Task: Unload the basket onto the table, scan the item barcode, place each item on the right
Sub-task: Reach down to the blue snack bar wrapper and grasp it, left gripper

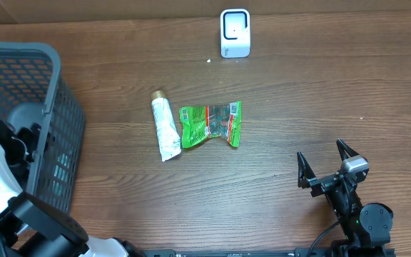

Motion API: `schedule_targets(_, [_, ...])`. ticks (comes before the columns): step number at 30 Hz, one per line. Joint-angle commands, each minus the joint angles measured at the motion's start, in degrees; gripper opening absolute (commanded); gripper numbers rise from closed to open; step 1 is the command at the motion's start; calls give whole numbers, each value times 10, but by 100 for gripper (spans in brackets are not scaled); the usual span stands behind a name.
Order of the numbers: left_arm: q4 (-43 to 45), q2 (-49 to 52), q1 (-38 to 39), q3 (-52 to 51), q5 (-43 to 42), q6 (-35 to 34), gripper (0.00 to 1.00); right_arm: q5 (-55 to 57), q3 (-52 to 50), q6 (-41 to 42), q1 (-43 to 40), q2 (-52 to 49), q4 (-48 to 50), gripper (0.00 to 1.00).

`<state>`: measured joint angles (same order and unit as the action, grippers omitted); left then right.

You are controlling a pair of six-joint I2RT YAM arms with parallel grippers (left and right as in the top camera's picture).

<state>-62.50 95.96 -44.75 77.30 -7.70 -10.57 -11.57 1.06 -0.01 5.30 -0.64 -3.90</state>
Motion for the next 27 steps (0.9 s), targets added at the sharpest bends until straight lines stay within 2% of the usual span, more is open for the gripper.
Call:
schedule_targets(1, [14,0,3,-45,21,14,94,2,-6,2,3,5,3,100])
schedule_targets(8, [93,0,3,-119,24,31,96,2,-6,2,3,5,3,100])
schedule_targets(14, [139,0,3,-163,23,42,88,2,-6,2,3,5,3,100])
schedule_targets(18, [148,0,3,-172,23,55,64,2,-6,2,3,5,3,100])
schedule_targets(20, [152,0,3,-172,23,54,41,2,-6,2,3,5,3,100])
schedule_targets(21, [154,0,3,-172,24,54,16,2,-6,2,3,5,3,100])
schedule_targets(22, [154,0,3,-172,23,48,4,2,-6,2,3,5,3,100])
schedule_targets(27, [156,0,0,-156,23,0,4,2,-6,2,3,5,3,100])
